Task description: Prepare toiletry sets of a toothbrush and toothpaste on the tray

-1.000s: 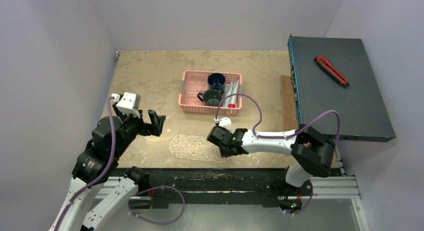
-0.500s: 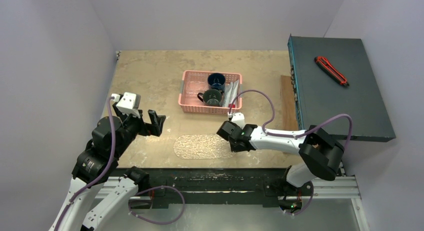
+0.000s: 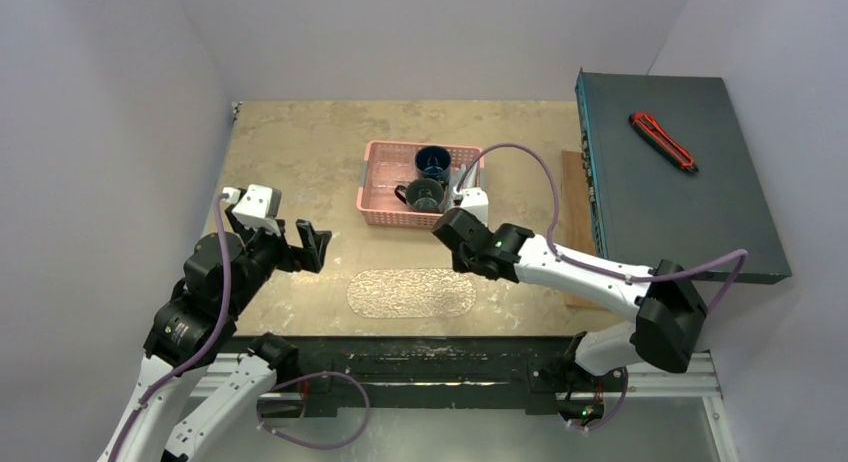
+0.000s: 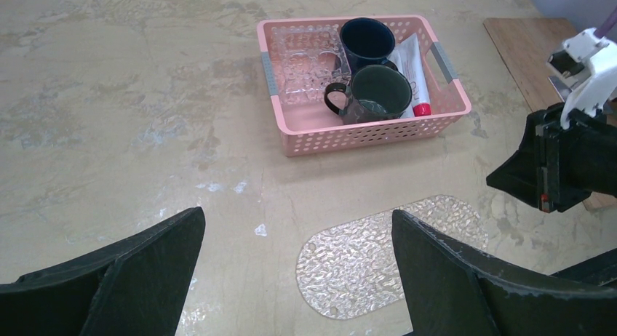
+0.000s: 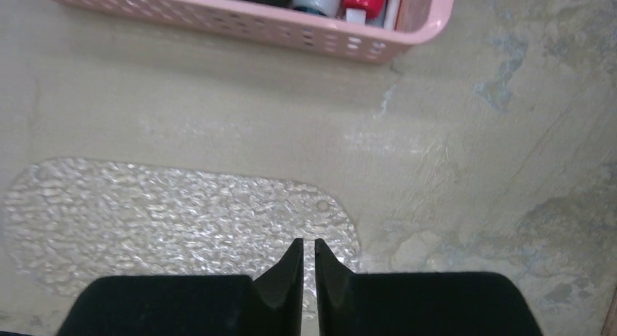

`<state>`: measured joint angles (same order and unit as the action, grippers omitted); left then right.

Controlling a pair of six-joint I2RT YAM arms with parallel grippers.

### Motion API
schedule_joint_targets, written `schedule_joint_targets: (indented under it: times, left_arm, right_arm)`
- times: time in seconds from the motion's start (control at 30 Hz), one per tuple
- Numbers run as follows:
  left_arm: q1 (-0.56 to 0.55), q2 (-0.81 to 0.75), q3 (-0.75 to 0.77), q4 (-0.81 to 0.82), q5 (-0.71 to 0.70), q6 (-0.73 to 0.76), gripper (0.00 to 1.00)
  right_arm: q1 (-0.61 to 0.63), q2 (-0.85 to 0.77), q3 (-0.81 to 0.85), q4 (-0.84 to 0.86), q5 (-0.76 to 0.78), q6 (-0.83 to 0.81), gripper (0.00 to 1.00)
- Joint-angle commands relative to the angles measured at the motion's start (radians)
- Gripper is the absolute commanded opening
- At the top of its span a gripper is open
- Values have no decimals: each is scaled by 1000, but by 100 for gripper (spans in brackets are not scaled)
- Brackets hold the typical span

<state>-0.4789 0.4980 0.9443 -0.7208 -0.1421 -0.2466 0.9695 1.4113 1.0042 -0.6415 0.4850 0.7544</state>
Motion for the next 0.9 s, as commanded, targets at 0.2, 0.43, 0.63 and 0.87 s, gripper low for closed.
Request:
schedule_joint_targets:
  times: [0.2, 0.43, 0.63, 0.87]
  left_arm:
    - [2, -10, 25, 24, 4, 9, 100]
    - [3, -18, 25, 25, 10, 7, 100]
    - [2, -18, 25, 28, 23, 3, 100]
    - [3, -19, 26, 30, 29, 1, 100]
  right_arm:
    - [-61, 53, 285, 14, 51, -109, 37]
    - [-109, 180, 436, 34, 44, -117, 51]
    - [-166, 298, 542, 21, 46, -87, 52]
    - [-212, 419, 643, 12, 25, -73, 53]
